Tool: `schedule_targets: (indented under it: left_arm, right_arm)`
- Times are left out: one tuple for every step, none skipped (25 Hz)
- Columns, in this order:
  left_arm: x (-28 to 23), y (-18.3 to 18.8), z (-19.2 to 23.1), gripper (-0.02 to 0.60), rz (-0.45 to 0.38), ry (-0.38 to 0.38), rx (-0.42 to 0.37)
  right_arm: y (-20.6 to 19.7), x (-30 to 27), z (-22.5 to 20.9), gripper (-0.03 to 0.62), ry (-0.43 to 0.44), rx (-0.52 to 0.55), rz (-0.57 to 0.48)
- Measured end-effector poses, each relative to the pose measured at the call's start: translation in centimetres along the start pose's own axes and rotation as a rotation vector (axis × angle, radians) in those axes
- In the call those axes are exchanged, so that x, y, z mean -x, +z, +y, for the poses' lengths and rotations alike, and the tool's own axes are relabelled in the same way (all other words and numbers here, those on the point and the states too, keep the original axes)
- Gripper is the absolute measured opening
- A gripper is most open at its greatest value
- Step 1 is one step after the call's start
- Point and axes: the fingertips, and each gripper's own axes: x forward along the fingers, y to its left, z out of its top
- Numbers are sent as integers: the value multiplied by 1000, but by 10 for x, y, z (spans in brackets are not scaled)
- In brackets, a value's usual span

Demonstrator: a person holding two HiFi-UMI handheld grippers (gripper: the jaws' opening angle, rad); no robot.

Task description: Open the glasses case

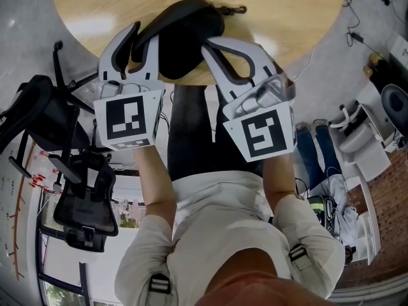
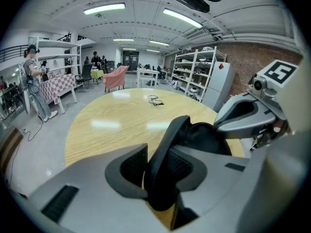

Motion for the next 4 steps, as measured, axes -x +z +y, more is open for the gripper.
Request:
schedule_targets:
  left_arm:
    - [0,0,0,107,0,0,-1]
    - [0,0,0,107,0,-1,-2]
    - [0,-1,0,107,0,-1,-2]
    - [0,-1,0,107,0,-1,-1]
  right_arm:
    - [0,0,0,18,0,1,0]
    - [0,0,0,18,0,1,0]
    - [0,0,1,18,0,1,0]
    - [0,0,1,18,0,2,0]
